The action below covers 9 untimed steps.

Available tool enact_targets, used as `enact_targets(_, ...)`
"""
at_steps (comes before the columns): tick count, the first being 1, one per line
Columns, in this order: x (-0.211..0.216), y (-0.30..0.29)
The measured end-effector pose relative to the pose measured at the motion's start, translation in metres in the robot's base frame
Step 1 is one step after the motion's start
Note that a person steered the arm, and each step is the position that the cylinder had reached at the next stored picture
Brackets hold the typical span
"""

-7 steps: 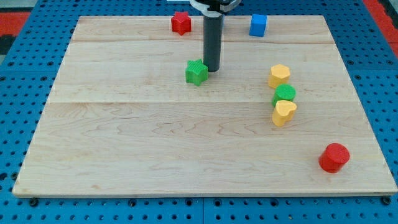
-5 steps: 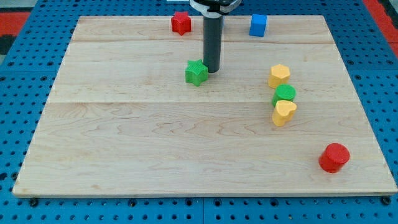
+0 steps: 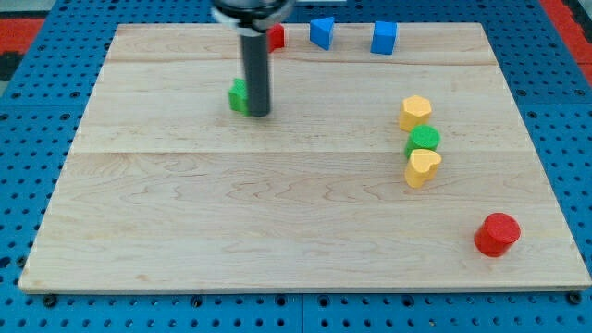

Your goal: Slide green star to the left of the red star

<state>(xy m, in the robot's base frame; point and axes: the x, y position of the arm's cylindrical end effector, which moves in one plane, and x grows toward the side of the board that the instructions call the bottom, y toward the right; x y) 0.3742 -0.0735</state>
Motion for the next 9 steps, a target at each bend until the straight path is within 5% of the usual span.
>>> enact_targets(3, -0.088, -0.066)
enact_targets(9, -0.069, -0.072)
